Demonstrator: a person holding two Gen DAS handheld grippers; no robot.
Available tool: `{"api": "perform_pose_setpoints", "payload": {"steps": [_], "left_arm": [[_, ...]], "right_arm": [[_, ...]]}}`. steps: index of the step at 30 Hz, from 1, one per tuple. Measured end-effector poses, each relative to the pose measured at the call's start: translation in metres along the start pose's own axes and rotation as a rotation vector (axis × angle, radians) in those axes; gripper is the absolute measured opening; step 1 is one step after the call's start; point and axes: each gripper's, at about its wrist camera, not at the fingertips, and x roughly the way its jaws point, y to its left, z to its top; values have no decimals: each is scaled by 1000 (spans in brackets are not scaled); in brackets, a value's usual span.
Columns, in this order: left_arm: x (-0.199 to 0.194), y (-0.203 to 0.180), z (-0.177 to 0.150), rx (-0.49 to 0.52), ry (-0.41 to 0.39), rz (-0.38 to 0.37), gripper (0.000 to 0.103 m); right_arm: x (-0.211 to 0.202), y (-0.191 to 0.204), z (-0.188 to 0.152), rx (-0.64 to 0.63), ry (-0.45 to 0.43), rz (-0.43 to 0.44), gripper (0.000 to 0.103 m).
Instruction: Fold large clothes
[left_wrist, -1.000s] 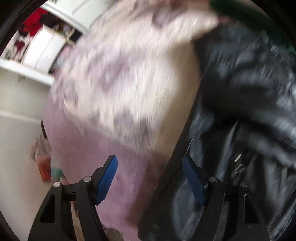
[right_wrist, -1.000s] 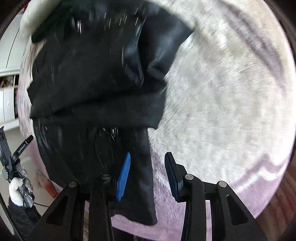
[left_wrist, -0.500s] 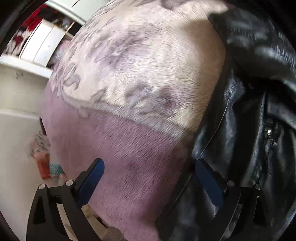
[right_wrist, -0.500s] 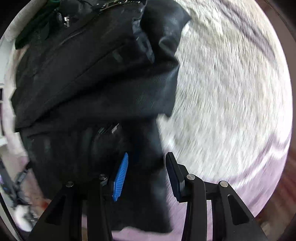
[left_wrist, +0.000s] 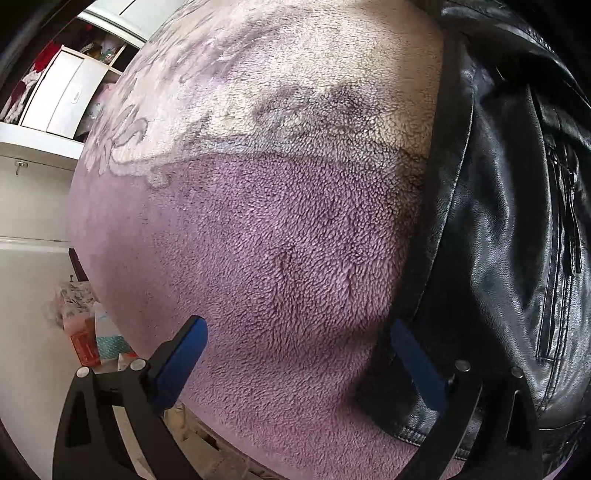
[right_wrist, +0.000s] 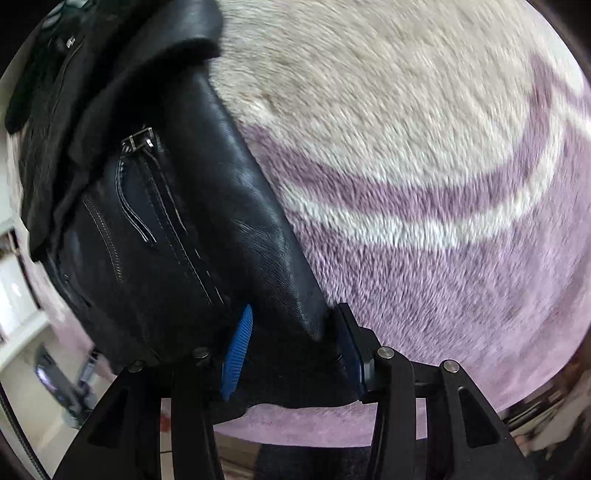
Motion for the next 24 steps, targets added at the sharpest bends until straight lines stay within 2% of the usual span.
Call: {"api": "perform_pose_setpoints", "payload": {"steps": [1, 2, 4, 8, 11, 12, 13, 14, 16, 17, 18, 19, 21, 24], "left_arm": [[1, 2, 1, -9, 5, -9, 103], [1, 3, 1, -19, 11, -17, 103], [5, 6, 3, -39, 25, -31, 103], [11, 11, 6, -61, 40, -44, 103], [13, 11, 9, -66, 47, -30, 103], [11, 11, 10, -65, 49, -14, 103], [5, 10, 11, -58, 46, 15, 103], [-4, 4, 11, -48, 37, 45, 103], [-24, -3, 9, -18, 1, 129, 103], [-40, -8, 6, 4, -32, 183, 103], [-53, -15, 3, 22, -58, 234, 103], [-72, -26, -2, 49, -89, 312, 103], [-102, -52, -15, 108, -155, 420, 103], [-143, -105, -40, 175, -225, 497, 103]], "right_arm": [[0, -4, -1, 0, 8, 31, 42], [-2, -7, 1, -7, 10, 42, 29], [-4, -5, -6, -61, -4, 51, 10], [-9, -6, -19, -103, -54, -56, 4], [4, -4, -24, -100, -26, -75, 5], [4, 4, -24, -136, -15, -102, 5], [2, 12, -23, -179, 4, -126, 6], [-7, 31, -9, -215, 25, -147, 12], [-21, 37, -12, -296, 49, -168, 21], [-28, 37, -13, -321, 35, -179, 37], [-43, 36, -14, -367, -1, -224, 48], [-57, 34, -13, -408, -30, -249, 65], [-76, 29, -14, -480, -87, -316, 68], [-95, 17, -7, -527, -130, -361, 68]]}}
